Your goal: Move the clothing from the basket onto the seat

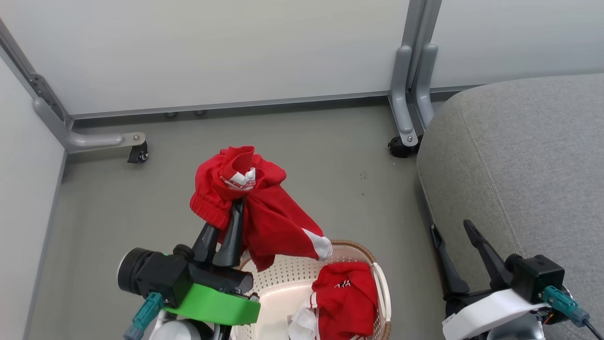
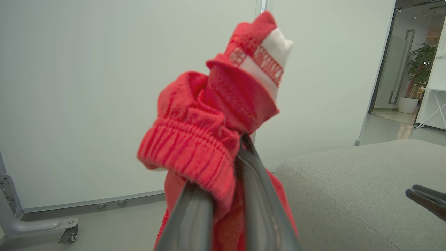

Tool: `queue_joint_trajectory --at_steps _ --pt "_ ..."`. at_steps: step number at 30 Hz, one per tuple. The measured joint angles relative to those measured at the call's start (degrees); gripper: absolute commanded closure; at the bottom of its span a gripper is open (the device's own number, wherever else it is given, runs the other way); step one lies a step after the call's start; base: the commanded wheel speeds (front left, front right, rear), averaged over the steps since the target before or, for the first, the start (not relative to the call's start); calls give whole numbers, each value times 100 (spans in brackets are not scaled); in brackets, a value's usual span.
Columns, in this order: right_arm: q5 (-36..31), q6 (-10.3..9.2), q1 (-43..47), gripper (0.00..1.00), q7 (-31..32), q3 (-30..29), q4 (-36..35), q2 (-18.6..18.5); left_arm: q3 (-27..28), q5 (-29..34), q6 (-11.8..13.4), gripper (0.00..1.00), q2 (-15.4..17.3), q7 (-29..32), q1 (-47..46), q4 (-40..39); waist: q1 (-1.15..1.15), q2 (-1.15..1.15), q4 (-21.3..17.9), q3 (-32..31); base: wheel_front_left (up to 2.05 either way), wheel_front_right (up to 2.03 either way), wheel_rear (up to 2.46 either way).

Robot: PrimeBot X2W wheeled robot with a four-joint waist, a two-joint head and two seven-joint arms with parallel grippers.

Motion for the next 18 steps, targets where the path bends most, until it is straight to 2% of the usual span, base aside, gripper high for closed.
queue_joint_trajectory --at_steps 8,11,18 --pt "67 -1 -115 0 59 211 2 -11 -79 -21 0 100 10 0 -7 -25 0 0 44 62 0 0 0" --pt "199 0 -370 0 102 571 30 -59 -112 -25 -4 100 16 0 -21 -34 0 0 77 93 0 0 0" --pt "655 0 -1268 0 112 1913 360 -147 -236 -26 -49 100 14 -1 -148 -54 0 0 186 204 0 0 0"
